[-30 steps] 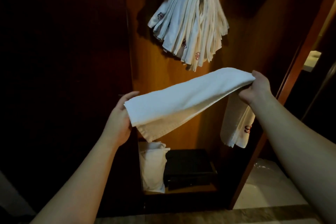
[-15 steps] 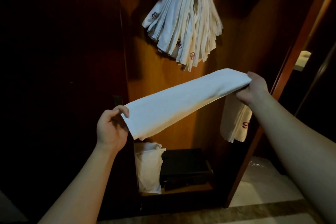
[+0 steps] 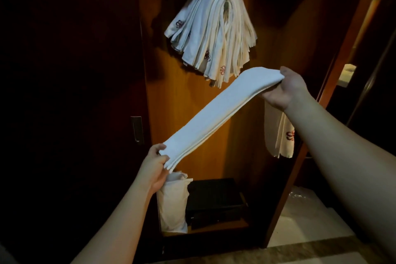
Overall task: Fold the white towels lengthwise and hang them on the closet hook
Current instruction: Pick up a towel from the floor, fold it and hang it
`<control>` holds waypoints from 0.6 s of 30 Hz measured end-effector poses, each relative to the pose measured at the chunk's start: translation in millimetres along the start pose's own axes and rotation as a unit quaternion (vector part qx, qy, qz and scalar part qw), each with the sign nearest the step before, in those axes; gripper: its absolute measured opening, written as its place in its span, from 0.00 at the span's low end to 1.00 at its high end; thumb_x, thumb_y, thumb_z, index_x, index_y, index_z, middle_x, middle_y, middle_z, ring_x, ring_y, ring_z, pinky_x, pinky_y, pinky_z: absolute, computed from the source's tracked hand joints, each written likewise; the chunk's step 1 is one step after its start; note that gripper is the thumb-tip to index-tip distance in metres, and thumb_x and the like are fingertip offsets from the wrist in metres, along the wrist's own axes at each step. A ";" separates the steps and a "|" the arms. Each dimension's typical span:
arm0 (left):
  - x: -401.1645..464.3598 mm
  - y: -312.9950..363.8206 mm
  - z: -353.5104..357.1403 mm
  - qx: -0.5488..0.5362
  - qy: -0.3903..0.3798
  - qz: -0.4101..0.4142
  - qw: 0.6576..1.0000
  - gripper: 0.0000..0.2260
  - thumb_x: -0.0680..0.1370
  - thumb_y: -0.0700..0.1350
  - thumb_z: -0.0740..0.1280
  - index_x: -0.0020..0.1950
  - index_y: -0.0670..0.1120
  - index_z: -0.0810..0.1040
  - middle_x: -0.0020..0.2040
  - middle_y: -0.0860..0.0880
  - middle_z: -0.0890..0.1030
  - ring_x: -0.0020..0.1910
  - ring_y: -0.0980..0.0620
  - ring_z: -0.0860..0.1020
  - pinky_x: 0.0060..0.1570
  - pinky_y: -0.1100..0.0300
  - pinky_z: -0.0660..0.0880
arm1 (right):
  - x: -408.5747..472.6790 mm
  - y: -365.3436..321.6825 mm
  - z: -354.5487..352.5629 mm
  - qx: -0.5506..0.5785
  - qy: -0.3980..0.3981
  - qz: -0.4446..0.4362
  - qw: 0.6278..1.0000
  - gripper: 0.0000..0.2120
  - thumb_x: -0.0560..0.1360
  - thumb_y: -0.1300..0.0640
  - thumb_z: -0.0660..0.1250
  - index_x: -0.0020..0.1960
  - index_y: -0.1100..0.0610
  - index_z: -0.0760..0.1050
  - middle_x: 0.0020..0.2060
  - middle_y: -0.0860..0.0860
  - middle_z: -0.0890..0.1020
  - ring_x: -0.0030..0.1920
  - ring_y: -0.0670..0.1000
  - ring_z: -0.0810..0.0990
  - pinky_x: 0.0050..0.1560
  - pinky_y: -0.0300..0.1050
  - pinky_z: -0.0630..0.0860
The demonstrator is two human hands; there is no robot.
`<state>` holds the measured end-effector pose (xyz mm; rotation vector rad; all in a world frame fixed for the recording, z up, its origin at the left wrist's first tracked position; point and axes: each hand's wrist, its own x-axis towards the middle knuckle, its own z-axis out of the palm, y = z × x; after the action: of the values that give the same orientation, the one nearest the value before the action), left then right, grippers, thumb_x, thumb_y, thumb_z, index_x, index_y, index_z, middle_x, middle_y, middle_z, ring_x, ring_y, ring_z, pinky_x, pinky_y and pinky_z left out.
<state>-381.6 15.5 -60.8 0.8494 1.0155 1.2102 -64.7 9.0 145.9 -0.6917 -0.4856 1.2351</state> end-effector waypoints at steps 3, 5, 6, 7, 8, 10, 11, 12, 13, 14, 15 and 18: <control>3.1 -15.4 10.0 0.030 0.010 -0.046 0.998 0.19 0.78 0.31 0.61 0.60 0.53 0.74 0.60 0.42 0.72 0.53 0.39 0.80 0.33 0.55 0.81 | -5.9 4.4 22.3 0.004 -0.031 0.008 0.999 0.22 0.85 0.47 0.53 0.69 0.64 0.67 0.57 0.67 0.82 0.54 0.68 0.83 0.49 0.68 0.80; 3.5 -22.6 17.5 0.037 -0.004 -0.067 0.997 0.19 0.78 0.30 0.62 0.63 0.49 0.73 0.62 0.40 0.74 0.54 0.38 0.81 0.43 0.47 0.83 | -8.9 6.5 37.1 -0.007 -0.045 0.002 0.999 0.23 0.85 0.47 0.54 0.72 0.63 0.66 0.62 0.66 0.79 0.60 0.67 0.80 0.59 0.70 0.76; 2.9 -24.6 22.9 0.051 -0.005 -0.076 0.996 0.19 0.77 0.30 0.63 0.65 0.47 0.72 0.62 0.39 0.74 0.54 0.38 0.81 0.49 0.43 0.82 | -9.8 7.3 44.2 -0.014 -0.049 -0.006 0.999 0.23 0.84 0.48 0.55 0.73 0.62 0.65 0.63 0.65 0.78 0.62 0.67 0.79 0.62 0.72 0.73; 1.5 -25.5 29.4 0.070 -0.001 -0.084 0.994 0.20 0.77 0.30 0.63 0.66 0.46 0.71 0.61 0.39 0.75 0.54 0.39 0.81 0.52 0.41 0.81 | -11.2 8.2 51.0 -0.022 -0.050 -0.016 0.998 0.23 0.84 0.48 0.57 0.74 0.61 0.65 0.64 0.64 0.78 0.63 0.67 0.78 0.62 0.73 0.72; -0.9 -24.6 36.5 0.086 0.006 -0.090 0.992 0.21 0.76 0.30 0.64 0.66 0.45 0.70 0.61 0.39 0.76 0.54 0.39 0.81 0.53 0.41 0.81 | -12.4 9.6 57.2 -0.030 -0.050 -0.026 0.998 0.23 0.83 0.49 0.59 0.74 0.60 0.64 0.64 0.64 0.78 0.62 0.66 0.78 0.60 0.73 0.73; -7.2 -17.1 51.4 0.123 0.032 -0.077 0.989 0.21 0.77 0.32 0.66 0.67 0.46 0.69 0.61 0.41 0.76 0.53 0.43 0.80 0.49 0.45 0.81 | -14.5 13.1 68.1 -0.047 -0.052 -0.041 0.997 0.24 0.82 0.50 0.62 0.74 0.59 0.63 0.63 0.63 0.78 0.61 0.66 0.78 0.52 0.71 0.78; -10.3 -10.8 58.3 0.148 0.056 -0.049 0.986 0.21 0.77 0.35 0.66 0.68 0.47 0.69 0.63 0.43 0.75 0.53 0.46 0.79 0.47 0.50 0.79 | -15.7 15.5 73.4 -0.059 -0.056 -0.045 0.996 0.24 0.82 0.50 0.63 0.74 0.58 0.63 0.62 0.62 0.78 0.59 0.65 0.79 0.47 0.69 0.80; -14.0 -2.9 64.5 0.164 0.084 -0.007 0.983 0.19 0.79 0.38 0.66 0.68 0.48 0.69 0.63 0.46 0.74 0.54 0.48 0.77 0.48 0.53 0.75 | -16.2 17.9 78.2 -0.074 -0.060 -0.049 0.994 0.24 0.82 0.50 0.64 0.73 0.58 0.64 0.61 0.62 0.79 0.58 0.65 0.79 0.43 0.67 0.81; -18.9 6.3 71.1 0.160 0.108 0.042 0.980 0.17 0.80 0.40 0.65 0.68 0.49 0.70 0.63 0.48 0.74 0.55 0.50 0.76 0.49 0.56 0.73 | -16.7 20.2 83.1 -0.092 -0.064 -0.054 0.992 0.23 0.81 0.49 0.64 0.72 0.57 0.64 0.60 0.61 0.79 0.57 0.64 0.80 0.40 0.65 0.81; -25.4 16.9 78.0 0.139 0.117 0.094 0.979 0.13 0.81 0.43 0.64 0.66 0.50 0.72 0.60 0.49 0.76 0.54 0.51 0.77 0.48 0.57 0.72 | -16.7 22.4 88.0 -0.112 -0.068 -0.057 0.990 0.22 0.81 0.49 0.64 0.71 0.57 0.65 0.58 0.60 0.80 0.56 0.63 0.80 0.39 0.64 0.81; -33.9 28.9 86.6 0.109 0.107 0.139 0.978 0.09 0.82 0.45 0.63 0.62 0.51 0.74 0.56 0.50 0.78 0.51 0.51 0.79 0.46 0.59 0.72 | -16.8 24.5 92.7 -0.131 -0.074 -0.058 0.987 0.22 0.81 0.48 0.64 0.70 0.57 0.65 0.57 0.60 0.80 0.56 0.62 0.80 0.41 0.63 0.81; -60.7 62.9 114.1 0.028 0.003 0.234 0.972 0.08 0.82 0.49 0.61 0.52 0.50 0.79 0.47 0.48 0.83 0.46 0.48 0.83 0.43 0.58 0.77 | -16.1 29.8 105.8 -0.179 -0.088 -0.057 0.978 0.16 0.81 0.46 0.63 0.63 0.56 0.69 0.59 0.59 0.79 0.57 0.61 0.79 0.51 0.66 0.78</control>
<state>-298.1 -33.0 45.6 1.1738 0.8815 1.5836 -161.1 21.2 199.8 -0.8476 -0.8980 1.1158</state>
